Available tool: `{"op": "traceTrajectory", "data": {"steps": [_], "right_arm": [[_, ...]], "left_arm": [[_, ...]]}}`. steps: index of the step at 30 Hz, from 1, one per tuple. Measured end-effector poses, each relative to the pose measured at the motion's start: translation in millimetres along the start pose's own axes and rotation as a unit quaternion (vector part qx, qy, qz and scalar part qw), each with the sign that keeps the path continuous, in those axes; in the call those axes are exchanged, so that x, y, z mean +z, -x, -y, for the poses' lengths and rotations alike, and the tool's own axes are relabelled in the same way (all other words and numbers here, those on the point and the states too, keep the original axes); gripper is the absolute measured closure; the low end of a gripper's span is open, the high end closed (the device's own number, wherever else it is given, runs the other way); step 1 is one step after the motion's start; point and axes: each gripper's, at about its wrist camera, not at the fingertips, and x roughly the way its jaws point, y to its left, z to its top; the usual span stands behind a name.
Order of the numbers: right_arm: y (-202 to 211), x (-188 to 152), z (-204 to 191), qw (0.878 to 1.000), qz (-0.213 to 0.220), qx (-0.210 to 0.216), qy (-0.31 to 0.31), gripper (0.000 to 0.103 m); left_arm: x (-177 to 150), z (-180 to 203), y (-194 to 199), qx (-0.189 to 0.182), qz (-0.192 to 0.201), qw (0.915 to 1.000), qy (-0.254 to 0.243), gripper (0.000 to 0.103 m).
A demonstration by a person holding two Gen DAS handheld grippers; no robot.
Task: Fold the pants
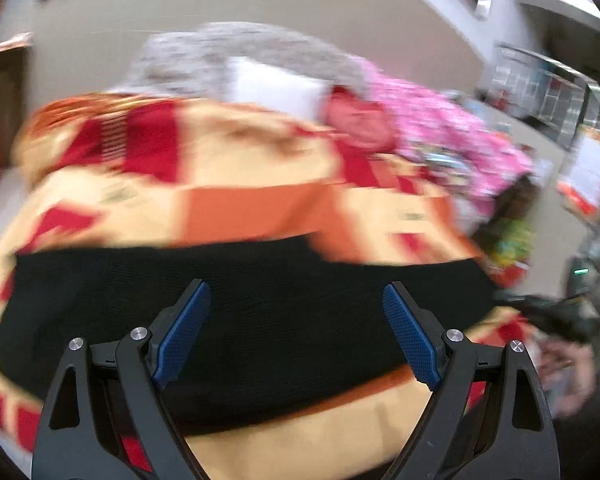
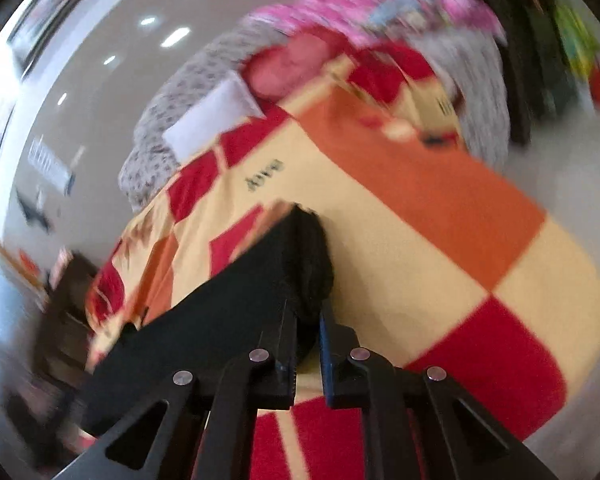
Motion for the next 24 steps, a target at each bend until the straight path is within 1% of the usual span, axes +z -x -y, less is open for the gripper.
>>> {"op": "traceTrajectory", "data": {"steps": [1, 2, 3, 4, 6, 7, 8, 11, 12, 14, 19, 20, 22, 24], "right_arm": [[3.2, -2.6, -9.3, 1.0, 0.011, -0.007, 0.024, 0.095], [6.0, -5.9, -17.8, 0.999, 0.021, -0.005, 0.042, 0.095], [9.1, -10.0, -26.2, 0.998, 0.03, 0.009, 0.057, 0.095], [10.8, -13.2, -32.0, 0.997, 0.036, 0.018, 0.068, 0.095], [13.7, -21.5, -44.7, 0.994, 0.048, 0.044, 0.092, 0.095], [13.8, -25.8, -51.0, 0.992, 0.05, 0.054, 0.106, 0.095], [12.4, -32.4, -60.9, 0.988, 0.05, 0.063, 0.13, 0.095], [10.4, -41.5, -79.9, 0.979, 0.046, 0.083, 0.181, 0.095], [8.7, -44.2, -85.2, 0.976, 0.043, 0.086, 0.194, 0.095], [5.1, -48.4, -92.5, 0.973, 0.038, 0.087, 0.212, 0.095], [0.7, -56.0, -105.4, 0.965, 0.033, 0.088, 0.246, 0.095], [0.8, -58.7, -108.8, 0.962, 0.033, 0.088, 0.255, 0.095], [2.8, -62.7, -113.3, 0.959, 0.037, 0.092, 0.267, 0.095], [5.2, -67.7, -117.5, 0.954, 0.039, 0.093, 0.281, 0.095]], "left_arm": [[9.9, 19.1, -8.6, -0.04, -0.013, 0.9991, -0.007, 0.015], [19.3, 40.3, -21.2, -0.08, -0.035, 0.9961, -0.017, 0.015], [29.1, 65.8, -39.0, -0.114, -0.064, 0.9909, -0.032, 0.015], [35.5, 84.9, -53.5, -0.131, -0.08, 0.9872, -0.043, 0.015], [43.5, 113.9, -80.9, -0.151, -0.111, 0.9805, -0.058, 0.015], [46.0, 124.0, -93.8, -0.157, -0.127, 0.9778, -0.057, 0.015], [47.4, 133.6, -109.6, -0.166, -0.15, 0.9733, -0.051, 0.015], [46.7, 145.1, -132.4, -0.183, -0.184, 0.9647, -0.04, 0.015], [45.6, 147.8, -135.0, -0.181, -0.189, 0.9643, -0.043, 0.015], [46.0, 150.4, -140.9, -0.152, -0.192, 0.9679, -0.056, 0.015], [45.1, 163.2, -139.8, -0.107, -0.173, 0.9761, -0.076, 0.015], [45.5, 163.9, -141.2, -0.087, -0.171, 0.9779, -0.082, 0.015], [42.0, 164.8, -149.0, -0.059, -0.18, 0.9779, -0.088, 0.015], [40.5, 159.9, -152.6, -0.035, -0.177, 0.98, -0.083, 0.015]]}}
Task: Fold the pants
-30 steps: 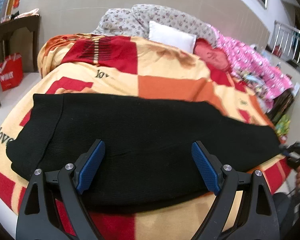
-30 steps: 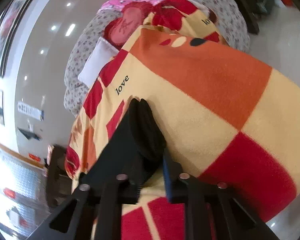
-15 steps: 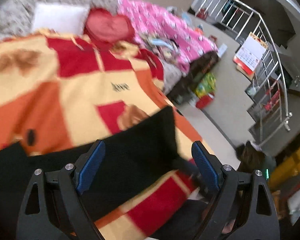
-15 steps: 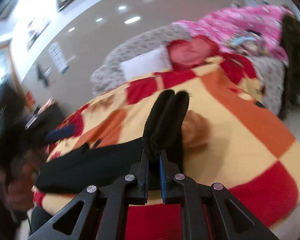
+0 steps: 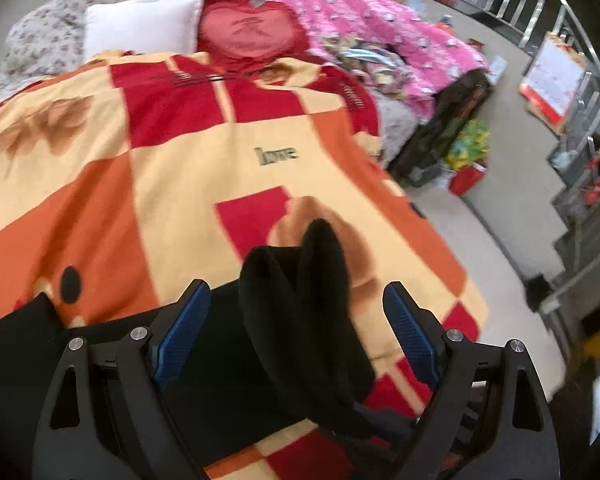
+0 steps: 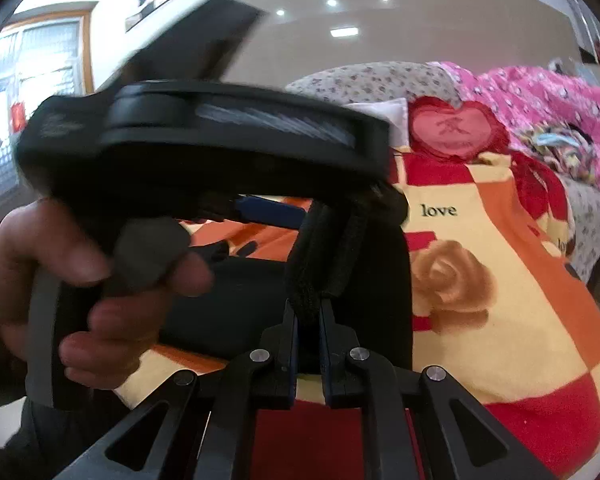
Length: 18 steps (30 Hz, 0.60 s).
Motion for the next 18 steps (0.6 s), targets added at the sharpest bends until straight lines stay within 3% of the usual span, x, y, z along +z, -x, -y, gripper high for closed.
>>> {"op": "traceTrajectory", "data": {"steps": [3, 5, 7, 10, 18], "right_arm": [[-2.4, -0.1, -8.3, 1.0, -0.002, -0.003, 0.019, 0.095], [-3.6, -0.3, -9.9, 1.0, -0.002, -0.004, 0.021, 0.095], [-3.9, -0.3, -9.0, 1.0, 0.0, -0.003, 0.016, 0.095], [-4.9, -0.4, -7.2, 1.0, -0.001, -0.006, 0.011, 0.095], [-0.6, 1.5, -17.0, 1.0, 0.015, -0.016, 0.007, 0.095]], "left_arm": [[-0.3, -13.5, 3.2, 0.01, 0.024, 0.9993, 0.027, 0.022], [0.7, -23.7, 2.5, -0.011, 0.017, 0.999, 0.04, 0.057], [0.2, -28.3, 3.5, -0.017, 0.015, 0.9985, 0.049, 0.074], [-2.9, -32.6, 6.9, -0.024, 0.024, 0.9979, 0.056, 0.091], [-3.8, -42.4, 20.3, -0.056, 0.045, 0.9956, 0.061, 0.095]]}}
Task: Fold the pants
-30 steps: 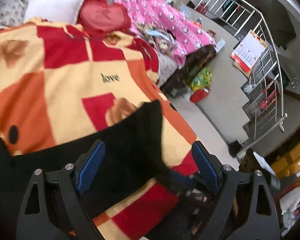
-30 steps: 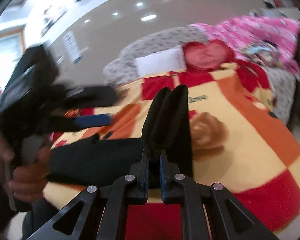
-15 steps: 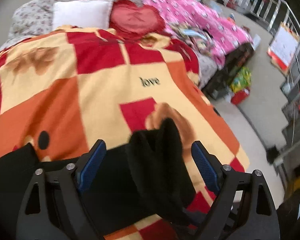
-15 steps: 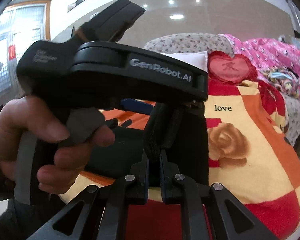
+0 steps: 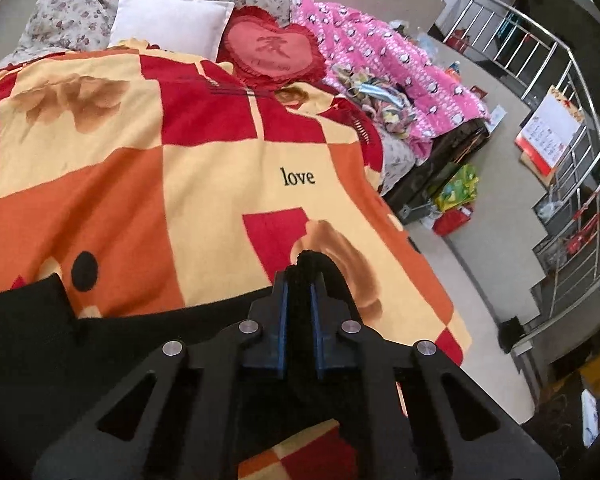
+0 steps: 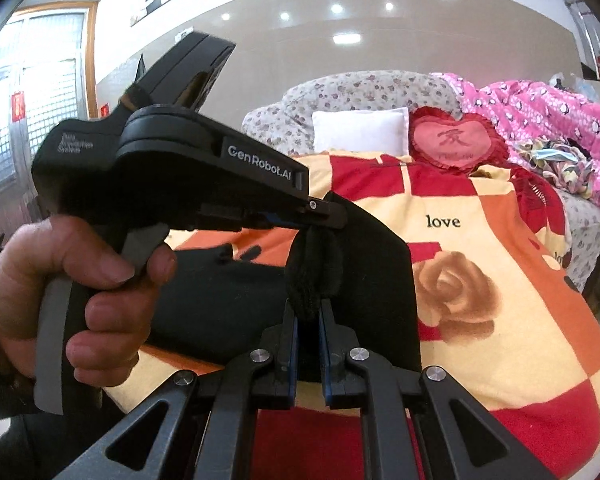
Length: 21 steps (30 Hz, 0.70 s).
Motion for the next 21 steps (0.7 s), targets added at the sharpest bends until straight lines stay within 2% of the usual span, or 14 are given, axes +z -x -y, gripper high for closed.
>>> {"op": "traceTrajectory", "data": {"steps": [4, 11, 18, 21], "right_arm": [[-3.6, 3.8, -21.0, 1.0, 0.017, 0.013, -0.002, 0.095], [-22.7, 13.3, -74.6, 0.999, 0.031, 0.034, 0.002, 0.095], [-55.6, 9.7, -126.0, 0.998, -0.001, 0.058, 0.012, 0.095], [-60.9, 5.9, -137.7, 0.998, -0.01, 0.065, 0.016, 0.095]], "left_arm": [[7.2, -17.2, 22.1, -0.013, 0.009, 0.9998, -0.015, 0.095], [5.7, -68.9, 57.6, -0.003, 0.019, 0.9996, -0.022, 0.095], [-10.4, -118.3, 73.5, 0.017, 0.015, 0.9997, 0.013, 0.095], [-18.4, -134.1, 77.1, 0.011, 0.018, 0.9993, 0.032, 0.095]]}}
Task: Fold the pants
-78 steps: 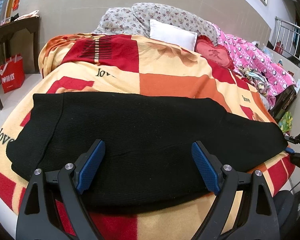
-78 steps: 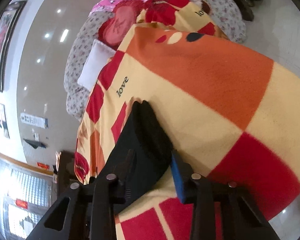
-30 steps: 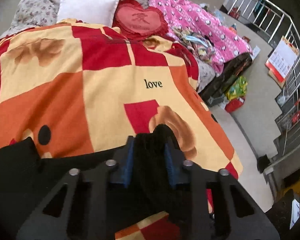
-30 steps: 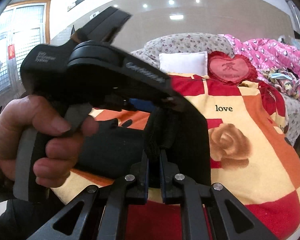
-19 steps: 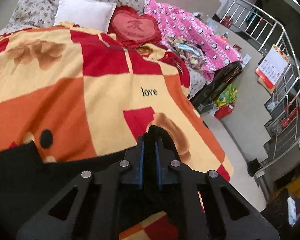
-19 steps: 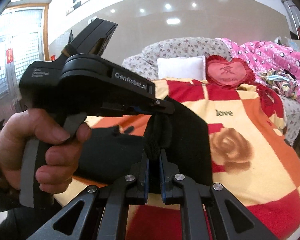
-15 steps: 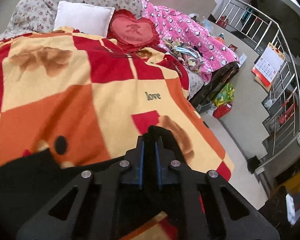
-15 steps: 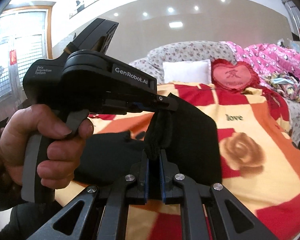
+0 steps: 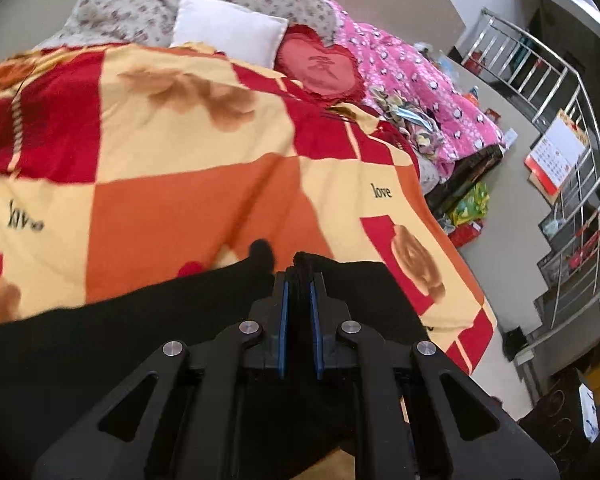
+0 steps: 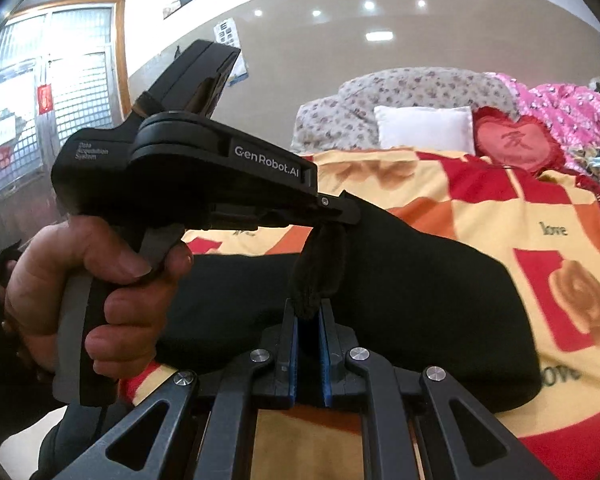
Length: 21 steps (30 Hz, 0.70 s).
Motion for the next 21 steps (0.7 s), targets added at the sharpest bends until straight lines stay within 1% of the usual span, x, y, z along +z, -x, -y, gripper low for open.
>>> {"op": "traceTrajectory", "data": {"steps": [4, 7, 9, 11, 12, 13, 14, 16, 17, 18, 19, 20, 21], "right_arm": [[-5.3, -1.0, -0.7, 1.0, -0.006, 0.0, 0.006, 0.095], [-22.0, -7.2, 2.8, 0.999, -0.032, -0.01, 0.01, 0.095], [-29.5, -13.2, 5.1, 0.999, -0.045, -0.019, 0.002, 0.095], [-31.3, -17.6, 4.2, 0.999, -0.051, -0.016, -0.002, 0.092], [-30.6, -18.4, 2.3, 0.999, -0.047, -0.014, 0.003, 0.087], [-28.6, -19.1, 0.3, 0.999, -0.042, -0.006, 0.009, 0.079], [-26.2, -20.0, 0.1, 0.999, -0.041, 0.009, 0.009, 0.077], [-15.9, -23.2, 2.3, 0.998, -0.032, 0.057, -0.003, 0.077], [-6.9, -25.3, 2.4, 0.996, -0.031, 0.079, -0.01, 0.077], [-0.2, -25.1, 5.9, 0.996, -0.027, 0.082, -0.015, 0.077], [6.7, -23.5, 11.8, 0.997, -0.022, 0.073, -0.018, 0.077], [15.7, -22.2, 19.5, 0.998, -0.013, 0.056, -0.022, 0.077], [24.5, -20.5, 29.1, 0.999, -0.005, 0.026, -0.026, 0.077]], "left_arm": [[-6.3, -12.3, -5.6, 0.002, -0.002, 0.9998, 0.019, 0.095], [-11.6, -20.3, -22.2, 0.025, -0.019, 0.9993, 0.02, 0.094], [-14.0, -24.6, -31.7, 0.037, -0.027, 0.9987, 0.021, 0.09], [-14.7, -28.0, -30.9, 0.038, -0.017, 0.9988, 0.027, 0.087], [-15.1, -30.1, -29.3, 0.034, -0.013, 0.9988, 0.032, 0.087], [-15.5, -32.4, -28.0, 0.033, -0.013, 0.9987, 0.036, 0.087], [-16.0, -34.8, -23.6, 0.035, -0.01, 0.9985, 0.04, 0.087], [-16.1, -37.2, -12.3, 0.046, 0.006, 0.9981, 0.042, 0.087], [-16.3, -37.1, -4.6, 0.059, 0.016, 0.9973, 0.04, 0.087], [-17.6, -34.4, 3.8, 0.07, 0.029, 0.9964, 0.037, 0.086], [-20.1, -30.9, 11.6, 0.073, 0.041, 0.9959, 0.035, 0.086], [-24.2, -24.5, 18.8, 0.065, 0.049, 0.9962, 0.032, 0.086], [-30.2, -14.2, 25.8, 0.052, 0.055, 0.9969, 0.022, 0.086]]}}
